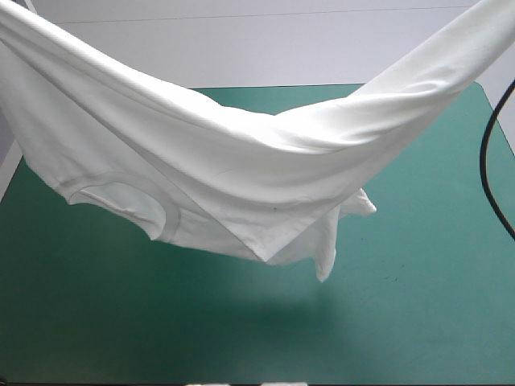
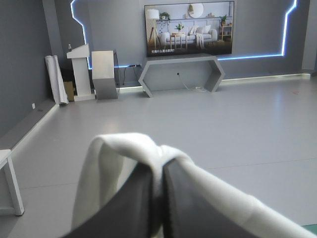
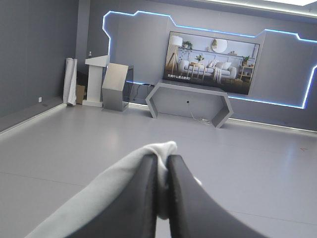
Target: Fold the cloth
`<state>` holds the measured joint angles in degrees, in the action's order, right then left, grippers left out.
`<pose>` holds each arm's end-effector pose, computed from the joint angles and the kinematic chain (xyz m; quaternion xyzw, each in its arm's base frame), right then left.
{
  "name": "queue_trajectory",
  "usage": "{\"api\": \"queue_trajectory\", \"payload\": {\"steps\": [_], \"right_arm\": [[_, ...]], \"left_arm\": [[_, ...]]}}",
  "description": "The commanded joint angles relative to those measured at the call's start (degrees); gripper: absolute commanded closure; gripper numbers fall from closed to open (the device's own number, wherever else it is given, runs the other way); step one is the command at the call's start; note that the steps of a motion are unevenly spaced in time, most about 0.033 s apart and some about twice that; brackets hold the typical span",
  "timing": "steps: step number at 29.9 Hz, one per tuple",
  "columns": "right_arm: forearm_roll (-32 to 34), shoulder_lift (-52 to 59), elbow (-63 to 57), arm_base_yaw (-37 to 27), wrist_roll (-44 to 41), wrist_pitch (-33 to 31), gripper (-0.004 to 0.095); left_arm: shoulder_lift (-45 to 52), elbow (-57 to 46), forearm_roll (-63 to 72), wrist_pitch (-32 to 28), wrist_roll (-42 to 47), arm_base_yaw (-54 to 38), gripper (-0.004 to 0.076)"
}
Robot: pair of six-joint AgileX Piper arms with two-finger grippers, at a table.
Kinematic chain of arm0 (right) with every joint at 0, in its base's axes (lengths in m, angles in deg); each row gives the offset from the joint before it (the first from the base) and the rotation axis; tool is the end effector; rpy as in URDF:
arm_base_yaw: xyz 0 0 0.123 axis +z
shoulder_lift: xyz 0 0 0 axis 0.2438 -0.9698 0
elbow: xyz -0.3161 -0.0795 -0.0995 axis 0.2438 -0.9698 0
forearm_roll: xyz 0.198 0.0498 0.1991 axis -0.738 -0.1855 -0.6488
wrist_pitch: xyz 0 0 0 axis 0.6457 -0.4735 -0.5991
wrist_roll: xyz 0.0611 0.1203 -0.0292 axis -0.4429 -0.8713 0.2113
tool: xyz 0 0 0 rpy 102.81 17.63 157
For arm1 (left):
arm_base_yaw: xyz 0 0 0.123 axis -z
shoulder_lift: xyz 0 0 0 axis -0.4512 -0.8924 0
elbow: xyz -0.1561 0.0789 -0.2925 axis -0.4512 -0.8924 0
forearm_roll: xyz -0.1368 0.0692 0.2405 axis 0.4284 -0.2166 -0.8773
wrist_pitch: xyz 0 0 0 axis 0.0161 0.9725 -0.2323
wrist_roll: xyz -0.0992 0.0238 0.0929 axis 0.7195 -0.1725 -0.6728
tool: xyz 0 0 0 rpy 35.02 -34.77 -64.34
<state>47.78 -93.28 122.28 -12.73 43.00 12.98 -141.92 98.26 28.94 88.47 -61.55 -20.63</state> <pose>0.1354 0.0116 0.7583 -0.0666 0.6186 -0.0166 0.7827 0.1484 -0.0161 0.7582 0.0570 0.6588 -0.0165 0.7500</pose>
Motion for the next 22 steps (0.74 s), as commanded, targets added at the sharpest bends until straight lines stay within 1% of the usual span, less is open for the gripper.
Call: {"api": "queue_trajectory", "payload": {"steps": [1,2,4,6,8,10,11,13,15,17,20,22], "right_arm": [[0.81,0.97,1.57,0.19,0.41,1.10,0.0927],[0.64,1.01,1.57,0.19,0.13,-1.33,0.0927],[0.13,1.04,1.57,0.19,-0.18,-7.92,0.0927],[0.26,1.04,0.53,0.19,-1.05,-14.46,0.0927],[1.02,1.14,-2.91,0.19,-2.67,-14.88,0.0927],[4.15,1.02,-7.97,0.19,-2.98,-14.85,0.0927],[4.49,1.01,-11.18,0.19,-3.96,-14.85,0.0927],[4.88,0.50,-17.85,0.19,-4.79,-13.95,0.0927],[4.62,-0.14,-25.80,0.19,-4.79,-9.85,0.0927],[4.62,-1.29,-32.66,0.19,-5.03,-4.42,0.0927],[4.62,-5.46,-41.04,0.19,-6.48,3.89,0.0927],[3.59,-10.04,-43.36,0.19,-6.49,8.44,0.0927]], "left_arm": [[0.77,2.19,2.56,-1.02,-0.19,0.22,0.0732],[0.80,2.51,3.93,0.70,-0.45,0.22,0.0732],[1.26,2.53,5.75,6.38,-0.45,0.22,0.0732],[1.85,0.40,7.00,6.11,0.60,0.22,0.0732],[2.39,-3.76,6.75,6.25,1.14,0.22,0.0732],[2.39,-11.37,5.32,6.14,1.72,0.22,0.0732],[2.39,-15.89,5.03,6.14,2.00,0.22,0.0732],[2.16,-24.58,4.64,5.63,2.00,0.22,0.0732],[1.16,-34.48,3.03,1.47,2.56,0.22,0.0732],[-0.59,-43.35,1.26,-5.69,3.68,0.10,0.0732],[-6.25,-50.70,0.00,-12.40,5.19,0.10,0.0732],[-11.53,-51.29,0.00,-14.26,5.19,0.10,0.0732]]}}
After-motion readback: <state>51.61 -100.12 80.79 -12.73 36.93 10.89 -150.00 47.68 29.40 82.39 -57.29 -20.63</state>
